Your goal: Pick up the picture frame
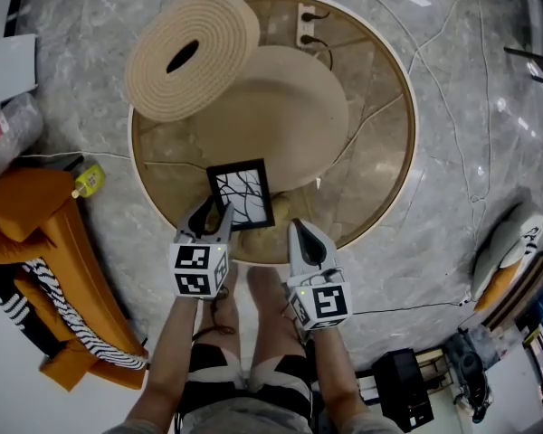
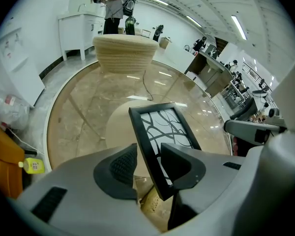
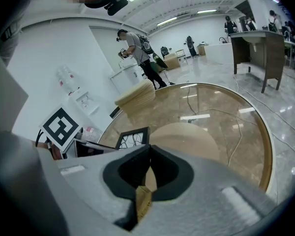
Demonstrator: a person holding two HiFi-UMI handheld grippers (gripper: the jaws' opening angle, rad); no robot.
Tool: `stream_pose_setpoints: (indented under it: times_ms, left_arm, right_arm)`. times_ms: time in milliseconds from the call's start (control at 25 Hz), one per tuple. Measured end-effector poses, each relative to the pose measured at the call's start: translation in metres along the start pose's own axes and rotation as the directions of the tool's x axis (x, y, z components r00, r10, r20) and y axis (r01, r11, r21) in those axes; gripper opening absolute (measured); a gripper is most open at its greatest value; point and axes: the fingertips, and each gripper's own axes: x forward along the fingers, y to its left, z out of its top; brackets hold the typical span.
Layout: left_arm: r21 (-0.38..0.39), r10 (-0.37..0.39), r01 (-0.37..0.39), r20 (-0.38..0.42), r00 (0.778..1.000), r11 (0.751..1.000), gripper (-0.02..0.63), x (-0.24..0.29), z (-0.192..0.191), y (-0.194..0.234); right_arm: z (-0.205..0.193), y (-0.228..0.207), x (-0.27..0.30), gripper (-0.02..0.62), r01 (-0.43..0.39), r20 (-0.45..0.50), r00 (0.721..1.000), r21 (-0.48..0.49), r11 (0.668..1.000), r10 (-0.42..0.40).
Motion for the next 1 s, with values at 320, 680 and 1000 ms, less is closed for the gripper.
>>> stream_pose_setpoints:
  times_ms: [320,680,1000]
  left_arm:
    - [-0.062,0.001,-0.003,-0.031,1.0,0.998,0.136,0.0,0.001,0.001]
    - [-0.167,-0.024,0.026,0.01,1.0,0.986,0.081,-0.004,0.002,0.005]
    - [-0.115,-0.029,0.033,0.037,0.999,0.993,0.078,-0.008,0.005,0.005]
  right_arm:
    - [-0.002,-0.004,-0.004,0.0,0.006,-0.009,1.0,0.012,1.0,-0.006]
    - [0.003,0.006,-0.003,-0.001,0.007,0.001,1.0,0.011,1.0,-0.007]
    - [0.005,0.006,-0.007,-0.002,0.022,0.008,1.0,0.004,1.0,-0.022]
